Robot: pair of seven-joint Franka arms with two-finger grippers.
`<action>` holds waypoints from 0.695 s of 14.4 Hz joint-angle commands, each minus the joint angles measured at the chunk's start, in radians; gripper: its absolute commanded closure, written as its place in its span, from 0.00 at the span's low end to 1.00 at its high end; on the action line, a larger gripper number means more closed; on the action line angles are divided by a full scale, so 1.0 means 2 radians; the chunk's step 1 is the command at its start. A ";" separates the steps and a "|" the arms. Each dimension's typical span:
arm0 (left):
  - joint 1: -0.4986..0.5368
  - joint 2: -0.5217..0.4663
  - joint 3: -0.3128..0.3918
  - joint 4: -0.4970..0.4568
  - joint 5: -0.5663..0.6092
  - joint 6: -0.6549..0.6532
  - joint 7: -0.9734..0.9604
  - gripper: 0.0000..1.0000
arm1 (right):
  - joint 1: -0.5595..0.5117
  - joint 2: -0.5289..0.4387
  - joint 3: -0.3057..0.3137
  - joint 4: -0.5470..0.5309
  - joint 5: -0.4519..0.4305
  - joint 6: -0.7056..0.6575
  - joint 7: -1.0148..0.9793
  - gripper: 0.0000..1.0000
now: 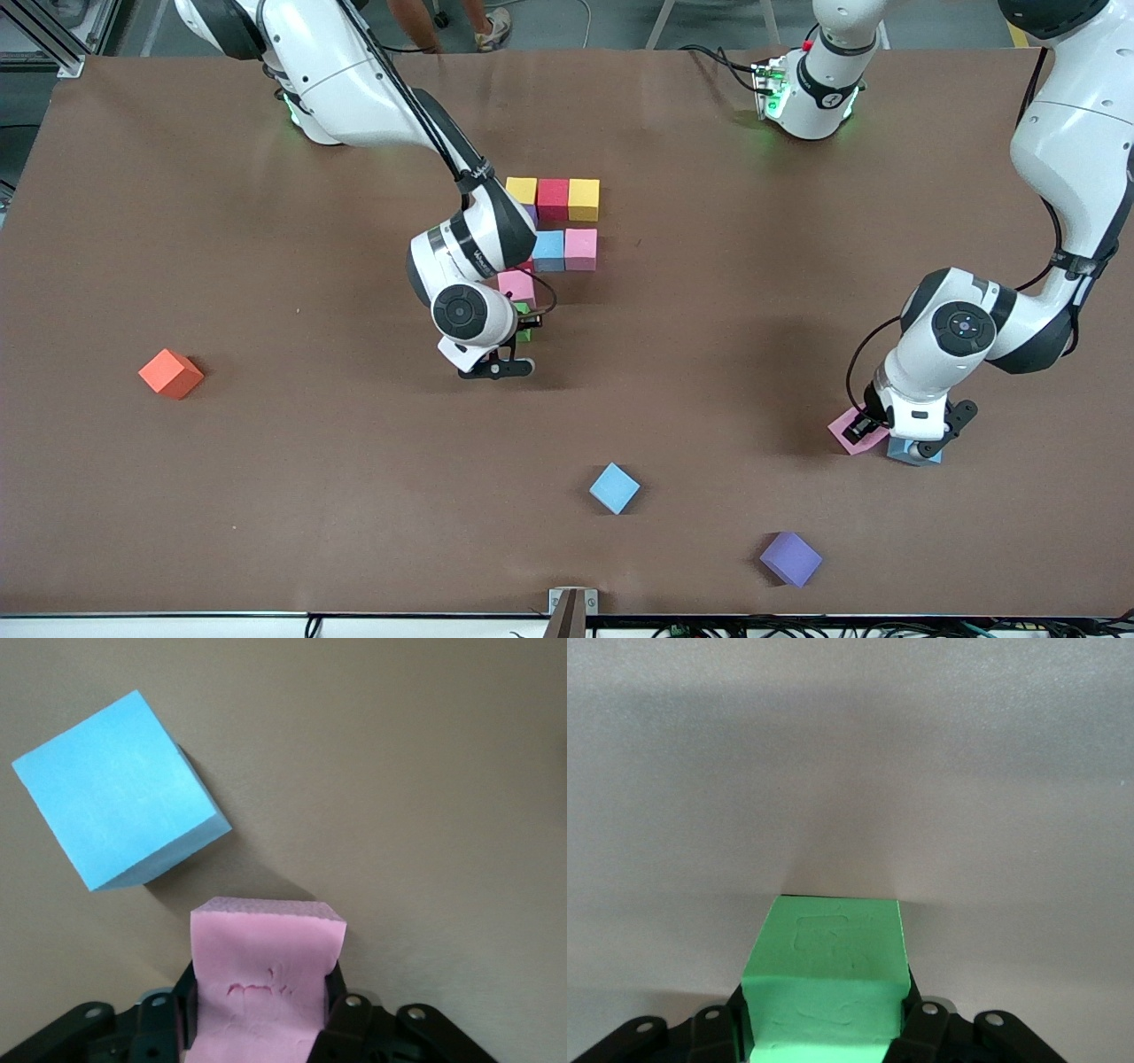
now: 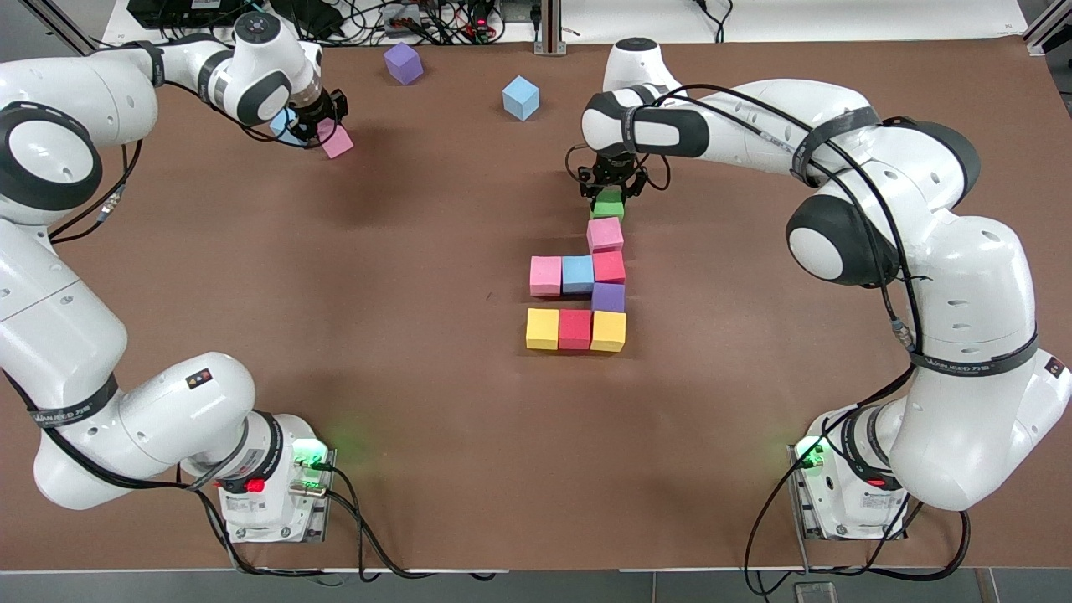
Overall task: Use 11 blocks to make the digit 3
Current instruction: 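Grasp the loose pink cube with the left gripper, then carry pink toward the figure while the right gripper lowers green onto it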
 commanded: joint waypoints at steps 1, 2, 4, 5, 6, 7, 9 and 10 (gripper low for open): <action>-0.010 -0.015 -0.029 0.019 -0.028 -0.061 -0.037 0.97 | 0.001 -0.011 0.000 -0.013 0.009 -0.008 -0.011 0.67; -0.020 -0.015 -0.042 0.032 -0.030 -0.093 -0.069 0.97 | 0.000 -0.011 0.000 -0.013 0.009 -0.013 -0.010 0.67; -0.049 -0.015 -0.053 0.051 -0.047 -0.128 -0.138 0.97 | 0.000 -0.011 0.000 -0.013 0.009 -0.015 -0.011 0.67; -0.067 -0.015 -0.053 0.060 -0.064 -0.139 -0.167 0.97 | 0.000 -0.011 0.000 -0.013 0.009 -0.018 -0.014 0.67; -0.088 -0.014 -0.053 0.075 -0.084 -0.149 -0.198 0.97 | 0.000 -0.012 0.000 -0.013 0.009 -0.022 -0.013 0.67; -0.107 -0.013 -0.053 0.088 -0.101 -0.157 -0.227 0.97 | 0.001 -0.012 0.000 -0.013 0.009 -0.022 -0.013 0.67; -0.141 -0.011 -0.050 0.110 -0.128 -0.165 -0.287 0.97 | 0.001 -0.012 0.000 -0.013 0.009 -0.022 -0.013 0.67; -0.152 -0.010 -0.050 0.111 -0.137 -0.165 -0.310 0.97 | 0.001 -0.012 0.000 -0.013 0.009 -0.022 -0.013 0.67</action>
